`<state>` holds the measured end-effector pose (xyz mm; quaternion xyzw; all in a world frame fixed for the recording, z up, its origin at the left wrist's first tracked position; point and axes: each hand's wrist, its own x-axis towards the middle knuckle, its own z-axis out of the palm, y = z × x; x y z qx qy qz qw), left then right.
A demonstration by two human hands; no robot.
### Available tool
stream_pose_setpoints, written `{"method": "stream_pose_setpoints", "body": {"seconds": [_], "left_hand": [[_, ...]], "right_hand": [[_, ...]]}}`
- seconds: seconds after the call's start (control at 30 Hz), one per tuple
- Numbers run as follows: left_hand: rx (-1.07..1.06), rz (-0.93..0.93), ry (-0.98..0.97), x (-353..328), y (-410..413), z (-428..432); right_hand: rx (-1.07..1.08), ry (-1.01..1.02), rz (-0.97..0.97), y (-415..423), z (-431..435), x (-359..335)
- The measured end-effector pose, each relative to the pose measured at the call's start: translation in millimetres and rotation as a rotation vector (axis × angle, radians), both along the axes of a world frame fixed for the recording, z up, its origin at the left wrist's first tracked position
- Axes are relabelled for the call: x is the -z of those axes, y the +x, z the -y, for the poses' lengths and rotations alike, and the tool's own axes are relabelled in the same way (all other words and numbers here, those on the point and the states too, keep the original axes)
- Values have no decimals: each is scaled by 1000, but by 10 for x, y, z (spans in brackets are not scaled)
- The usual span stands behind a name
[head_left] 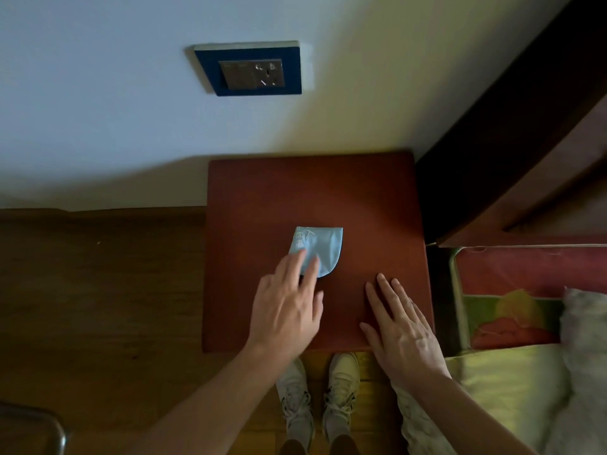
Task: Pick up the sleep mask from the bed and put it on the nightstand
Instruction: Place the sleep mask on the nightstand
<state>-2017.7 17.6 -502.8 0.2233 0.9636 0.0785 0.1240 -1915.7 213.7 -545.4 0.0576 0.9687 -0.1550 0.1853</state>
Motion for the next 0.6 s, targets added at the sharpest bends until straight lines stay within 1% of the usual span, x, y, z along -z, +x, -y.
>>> {"method": "stream_pose_setpoints", "body": {"seconds": [0.07, 0.17, 0.43, 0.6], "left_hand": [[129, 84, -45, 58, 195, 110], [195, 146, -99, 174, 300, 198], [189, 166, -150, 270, 138, -25], [157, 195, -165, 116, 109, -99]], "right_hand": [[4, -3, -9, 7, 4, 9], [16, -1, -17, 25, 28, 31], [11, 11, -3, 17, 30, 48], [-4, -8, 92, -83, -19, -99]]}}
